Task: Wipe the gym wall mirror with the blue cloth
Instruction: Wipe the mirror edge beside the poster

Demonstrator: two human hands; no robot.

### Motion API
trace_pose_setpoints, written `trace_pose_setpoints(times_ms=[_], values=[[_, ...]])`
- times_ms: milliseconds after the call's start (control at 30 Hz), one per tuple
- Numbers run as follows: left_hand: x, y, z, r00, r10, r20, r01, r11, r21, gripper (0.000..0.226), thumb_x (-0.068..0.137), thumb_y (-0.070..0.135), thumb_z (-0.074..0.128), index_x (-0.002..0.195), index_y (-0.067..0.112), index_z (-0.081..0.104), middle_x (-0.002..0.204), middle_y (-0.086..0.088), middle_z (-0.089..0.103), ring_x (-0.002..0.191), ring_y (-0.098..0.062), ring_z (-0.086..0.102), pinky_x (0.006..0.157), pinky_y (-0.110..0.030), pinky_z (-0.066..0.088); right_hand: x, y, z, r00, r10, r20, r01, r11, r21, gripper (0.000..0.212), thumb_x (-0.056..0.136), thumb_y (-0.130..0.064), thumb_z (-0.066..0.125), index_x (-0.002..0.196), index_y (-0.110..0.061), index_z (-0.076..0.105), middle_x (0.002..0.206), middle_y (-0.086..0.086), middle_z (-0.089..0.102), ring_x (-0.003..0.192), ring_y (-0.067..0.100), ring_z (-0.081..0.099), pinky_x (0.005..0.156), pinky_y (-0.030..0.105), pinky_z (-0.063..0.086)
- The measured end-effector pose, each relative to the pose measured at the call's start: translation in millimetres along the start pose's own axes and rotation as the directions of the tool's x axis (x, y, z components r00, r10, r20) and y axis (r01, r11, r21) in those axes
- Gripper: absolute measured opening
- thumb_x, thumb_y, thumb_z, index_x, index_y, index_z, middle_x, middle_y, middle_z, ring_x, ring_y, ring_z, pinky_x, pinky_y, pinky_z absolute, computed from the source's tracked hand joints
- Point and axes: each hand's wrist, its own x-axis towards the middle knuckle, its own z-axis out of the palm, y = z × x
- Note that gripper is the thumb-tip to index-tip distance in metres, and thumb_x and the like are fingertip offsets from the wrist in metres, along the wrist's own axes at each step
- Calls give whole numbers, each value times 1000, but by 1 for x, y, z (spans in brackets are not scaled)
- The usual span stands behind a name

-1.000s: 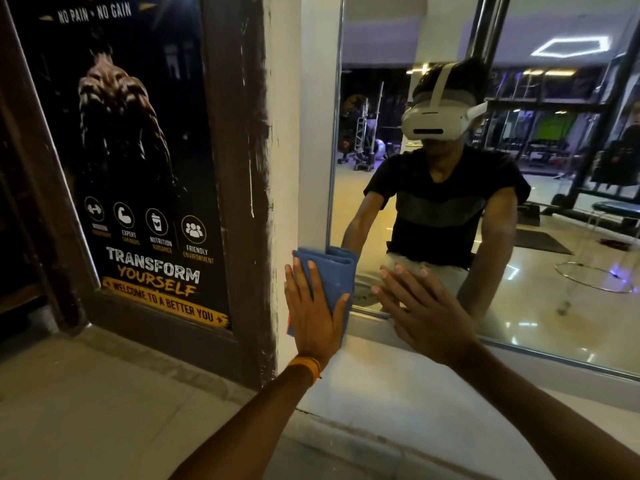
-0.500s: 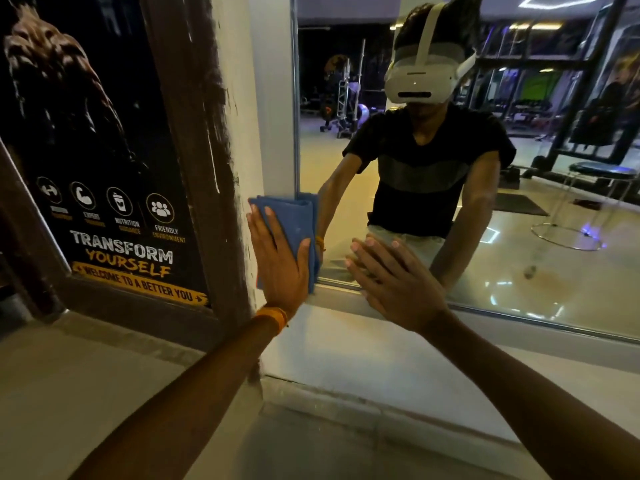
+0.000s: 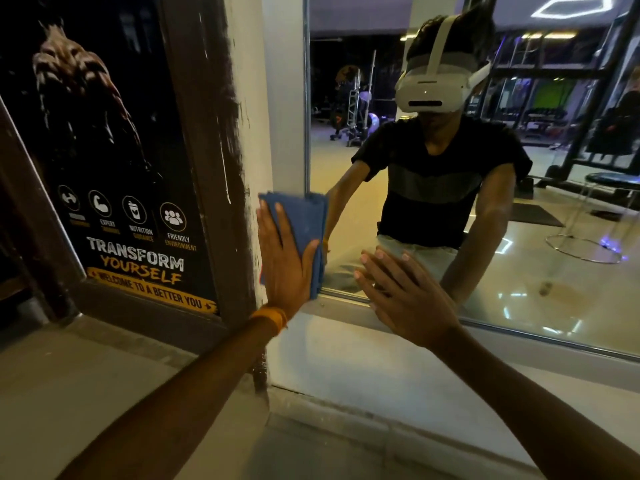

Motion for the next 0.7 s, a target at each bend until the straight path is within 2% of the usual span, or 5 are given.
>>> trace_pose_setpoints(times_ms=[133, 300, 467, 600, 700], values=[[64, 26, -8, 995, -23, -92, 14, 995, -96, 84, 102, 50, 44, 159, -6, 18, 167, -28, 14, 154, -28, 4, 119, -12, -17, 0, 0, 3, 1000, 15, 4, -15, 1000, -8, 61, 111, -43, 27, 162, -10, 22, 168, 18, 19, 155, 41, 18, 125, 55, 16], [11, 7, -10, 1000, -10, 19, 10, 1000, 5, 83, 104, 50, 41, 163, 3, 7, 170, -22, 3, 158, -39, 1, 124, -31, -16, 3, -1, -4, 999, 31, 44, -31, 999, -17, 60, 110, -43, 29, 161, -12, 24, 168, 17, 23, 155, 39, 20, 125, 53, 21], [80, 43, -31, 999, 40, -36, -41, 999, -31, 86, 103, 56, 37, 161, -4, 14, 168, -27, 11, 156, -44, 10, 116, -15, -25, 28, 28, -34, 990, 132, 49, -133, 991, 27, 57, 105, -44, 43, 157, -22, 39, 167, 13, 28, 154, 37, 25, 125, 55, 19], [166, 78, -36, 978, 106, -179, -124, 988, -95, 89, 103, 67, 20, 162, 2, 6, 170, -24, 8, 158, -40, 6, 130, -43, -5, 85, 98, -57, 947, 318, -39, -319, 948, -7, 55, 107, -46, 34, 158, -26, 38, 167, 13, 27, 154, 39, 23, 124, 59, 15], [143, 68, -21, 982, 89, -166, -112, 985, -130, 81, 105, 65, 22, 162, 15, -5, 171, -19, 4, 159, -35, 4, 126, -62, 10, 103, 113, -53, 936, 344, -78, -345, 938, -6, 56, 107, -49, 38, 158, -26, 38, 168, 13, 23, 155, 39, 19, 123, 61, 16]])
